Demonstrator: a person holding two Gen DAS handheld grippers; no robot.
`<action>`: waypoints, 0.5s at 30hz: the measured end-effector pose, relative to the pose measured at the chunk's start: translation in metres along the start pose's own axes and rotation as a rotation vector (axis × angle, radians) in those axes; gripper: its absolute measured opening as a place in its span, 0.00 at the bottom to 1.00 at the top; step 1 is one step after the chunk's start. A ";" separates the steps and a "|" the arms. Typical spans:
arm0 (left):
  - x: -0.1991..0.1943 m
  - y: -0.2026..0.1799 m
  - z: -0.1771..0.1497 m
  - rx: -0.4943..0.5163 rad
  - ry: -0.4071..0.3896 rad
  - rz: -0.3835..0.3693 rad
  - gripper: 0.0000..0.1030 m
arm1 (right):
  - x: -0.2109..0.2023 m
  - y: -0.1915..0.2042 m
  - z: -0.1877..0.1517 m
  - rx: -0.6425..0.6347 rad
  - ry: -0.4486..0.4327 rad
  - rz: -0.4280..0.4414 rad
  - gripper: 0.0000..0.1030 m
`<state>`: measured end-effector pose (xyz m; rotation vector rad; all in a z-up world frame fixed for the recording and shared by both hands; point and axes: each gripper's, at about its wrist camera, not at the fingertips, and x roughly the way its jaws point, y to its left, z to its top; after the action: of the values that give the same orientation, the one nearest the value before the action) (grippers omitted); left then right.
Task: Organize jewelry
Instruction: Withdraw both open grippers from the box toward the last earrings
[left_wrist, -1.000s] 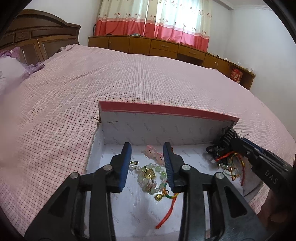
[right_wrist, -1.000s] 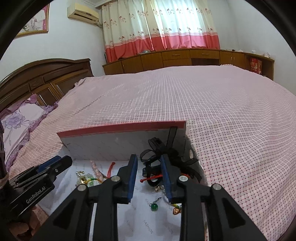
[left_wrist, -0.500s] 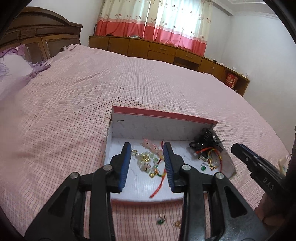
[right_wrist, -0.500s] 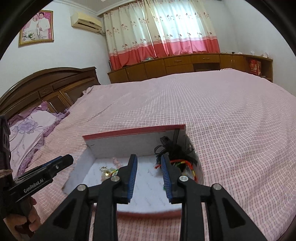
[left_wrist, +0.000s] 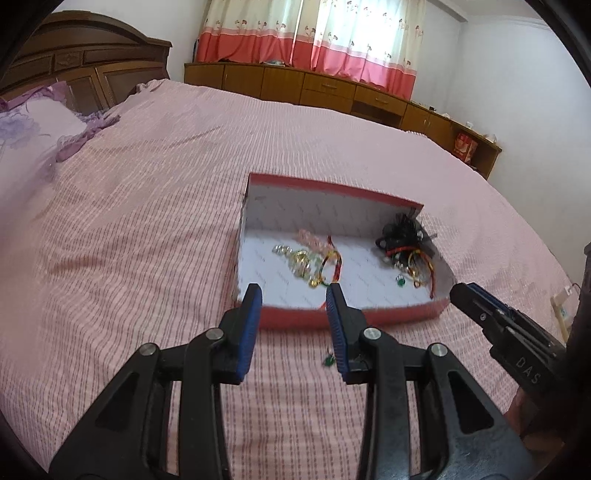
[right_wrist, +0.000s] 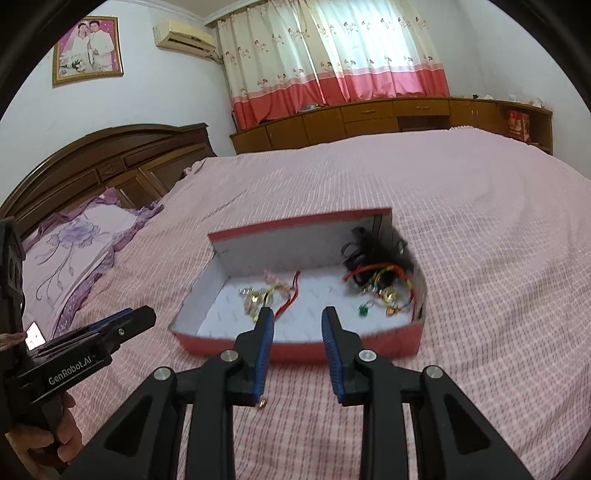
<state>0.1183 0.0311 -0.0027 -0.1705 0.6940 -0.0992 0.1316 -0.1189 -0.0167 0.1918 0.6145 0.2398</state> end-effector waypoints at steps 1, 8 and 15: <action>0.000 0.001 -0.002 0.000 0.004 0.001 0.27 | 0.000 0.002 -0.003 -0.002 0.005 0.002 0.29; -0.004 0.012 -0.014 0.000 0.021 0.029 0.27 | 0.005 0.020 -0.027 -0.039 0.065 0.008 0.29; 0.000 0.025 -0.023 -0.009 0.046 0.056 0.27 | 0.028 0.034 -0.046 -0.061 0.156 0.025 0.29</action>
<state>0.1047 0.0525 -0.0246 -0.1579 0.7448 -0.0464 0.1210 -0.0741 -0.0598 0.1230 0.7593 0.2993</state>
